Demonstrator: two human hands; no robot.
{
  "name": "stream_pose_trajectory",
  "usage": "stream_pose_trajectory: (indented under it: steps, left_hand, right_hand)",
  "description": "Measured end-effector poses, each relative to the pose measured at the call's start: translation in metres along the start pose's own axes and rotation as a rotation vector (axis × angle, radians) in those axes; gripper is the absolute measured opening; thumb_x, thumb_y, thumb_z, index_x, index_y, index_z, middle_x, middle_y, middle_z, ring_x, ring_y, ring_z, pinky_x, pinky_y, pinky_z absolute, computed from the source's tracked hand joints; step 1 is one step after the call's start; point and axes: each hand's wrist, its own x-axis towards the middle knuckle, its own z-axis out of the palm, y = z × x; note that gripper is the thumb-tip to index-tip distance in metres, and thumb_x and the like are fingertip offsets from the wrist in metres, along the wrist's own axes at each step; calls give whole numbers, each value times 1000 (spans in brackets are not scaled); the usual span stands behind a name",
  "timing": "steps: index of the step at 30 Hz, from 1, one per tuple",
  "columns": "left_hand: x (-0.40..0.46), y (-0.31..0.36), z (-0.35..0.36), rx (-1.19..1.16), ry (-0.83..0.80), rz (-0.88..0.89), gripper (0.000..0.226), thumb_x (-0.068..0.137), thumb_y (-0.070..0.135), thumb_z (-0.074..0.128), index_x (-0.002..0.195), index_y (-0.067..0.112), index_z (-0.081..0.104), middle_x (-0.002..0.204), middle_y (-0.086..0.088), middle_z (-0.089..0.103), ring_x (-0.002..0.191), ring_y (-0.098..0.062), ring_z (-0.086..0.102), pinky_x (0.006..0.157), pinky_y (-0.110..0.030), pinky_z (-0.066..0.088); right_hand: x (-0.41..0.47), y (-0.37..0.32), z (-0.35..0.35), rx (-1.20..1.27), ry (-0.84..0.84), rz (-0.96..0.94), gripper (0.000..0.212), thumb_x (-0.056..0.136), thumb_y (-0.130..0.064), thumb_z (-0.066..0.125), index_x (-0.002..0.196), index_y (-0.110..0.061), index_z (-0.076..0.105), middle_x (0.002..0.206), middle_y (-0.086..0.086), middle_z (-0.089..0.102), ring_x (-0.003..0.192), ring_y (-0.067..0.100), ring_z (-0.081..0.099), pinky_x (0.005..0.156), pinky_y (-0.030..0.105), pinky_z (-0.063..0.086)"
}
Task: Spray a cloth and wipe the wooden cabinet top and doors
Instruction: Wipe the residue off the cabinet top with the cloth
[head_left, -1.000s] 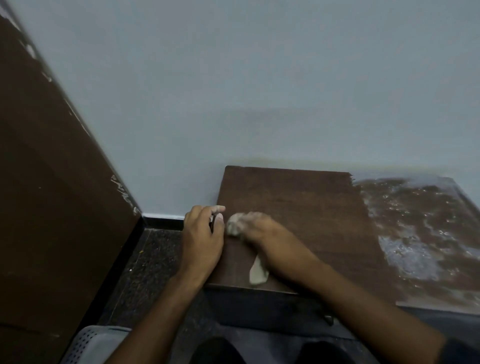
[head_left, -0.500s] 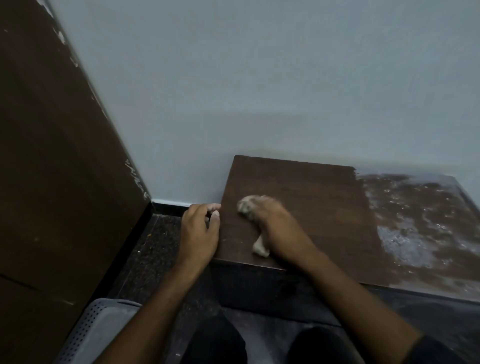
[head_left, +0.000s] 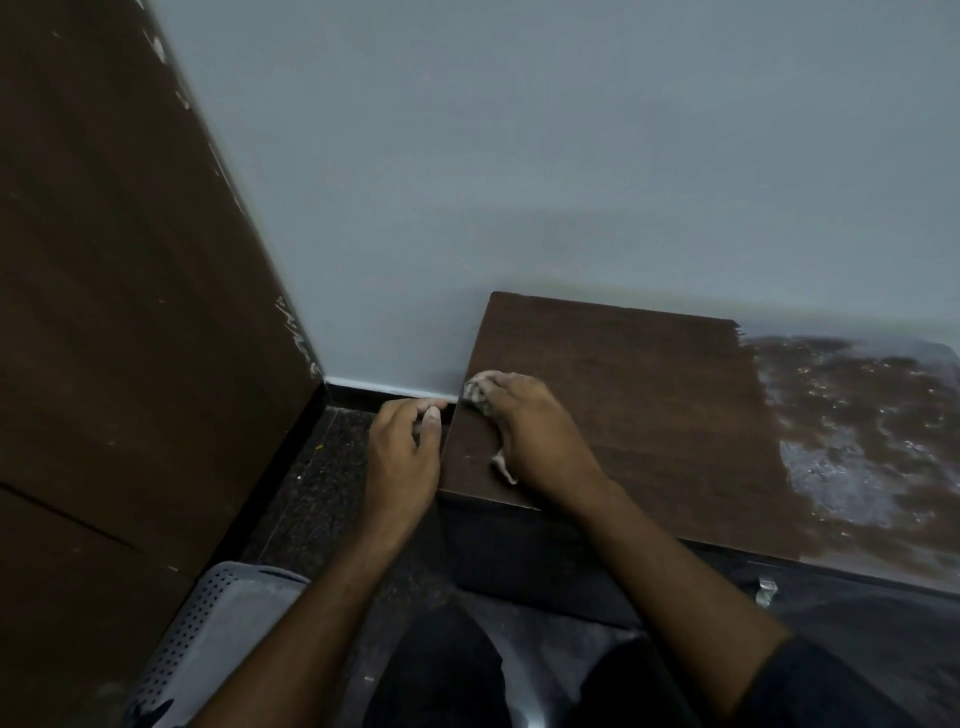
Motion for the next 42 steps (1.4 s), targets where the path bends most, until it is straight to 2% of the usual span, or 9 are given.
stream_pose_trajectory:
  steps: [5, 11, 13, 16, 20, 27, 33, 38, 42]
  left_hand:
    - [-2, 7, 2, 0, 31, 5, 18, 94, 11, 55, 102, 16, 70, 104, 1, 62, 101, -19, 58, 88, -27, 44]
    - [-17, 33, 26, 88, -126, 217, 20, 89, 6, 59, 99, 19, 70, 101, 6, 61, 99, -9, 47, 85, -11, 30]
    - [-25, 43, 41, 85, -183, 292, 19, 88, 8, 59, 98, 19, 70, 100, 6, 60, 98, -10, 48, 86, -14, 32]
    - [-35, 62, 69, 26, -263, 346, 15, 85, 15, 53, 91, 18, 66, 95, 5, 59, 93, -15, 49, 84, -25, 40]
    - [-43, 80, 88, -53, -317, 308, 12, 84, 11, 57, 88, 21, 59, 91, 10, 57, 89, -11, 47, 80, -28, 42]
    - [-56, 100, 121, -24, -435, 468, 19, 84, 21, 50, 93, 24, 67, 96, 13, 59, 92, -12, 51, 84, -25, 43]
    - [-64, 138, 159, -25, -553, 489, 8, 83, 25, 51, 84, 28, 57, 88, 17, 56, 86, -8, 49, 78, -31, 47]
    - [-66, 149, 173, 12, -604, 563, 11, 87, 22, 56, 90, 30, 62, 92, 19, 56, 90, -4, 49, 82, -28, 47]
    - [-67, 162, 185, 9, -616, 580, 11, 87, 24, 55, 93, 30, 61, 94, 19, 56, 91, -6, 49, 84, -31, 47]
  right_hand:
    - [-35, -32, 14, 70, -42, -157, 78, 76, -19, 73, 148, -13, 45, 154, 5, 45, 142, 20, 38, 124, 34, 21]
    - [-76, 27, -24, 58, 112, 116, 53, 84, -24, 58, 136, -16, 60, 144, 2, 56, 133, 20, 48, 120, 29, 28]
    - [-95, 45, -37, -13, 162, 279, 52, 91, -28, 49, 140, -13, 56, 146, 5, 54, 134, 24, 48, 119, 32, 31]
    - [-111, 31, -36, -36, 119, 263, 71, 75, -27, 77, 140, -10, 54, 145, 6, 54, 131, 24, 49, 119, 33, 31]
    - [-136, 29, -40, 26, 123, 206, 59, 86, -19, 42, 144, -12, 51, 149, 4, 52, 137, 19, 46, 121, 35, 28]
    - [-167, 107, -74, -141, 187, 596, 51, 103, -18, 40, 154, -16, 37, 159, 5, 37, 146, 25, 33, 122, 39, 27]
    - [-212, 90, -64, -72, 171, 447, 56, 95, -16, 36, 151, -15, 42, 158, -1, 40, 147, 22, 34, 123, 42, 25]
    - [-223, 147, -93, -143, 244, 684, 53, 97, -7, 49, 149, -18, 45, 155, 1, 45, 146, 25, 36, 121, 42, 30]
    - [-216, 129, -84, -150, 282, 639, 51, 97, -7, 48, 147, -14, 49, 154, 4, 46, 145, 25, 38, 122, 37, 27]
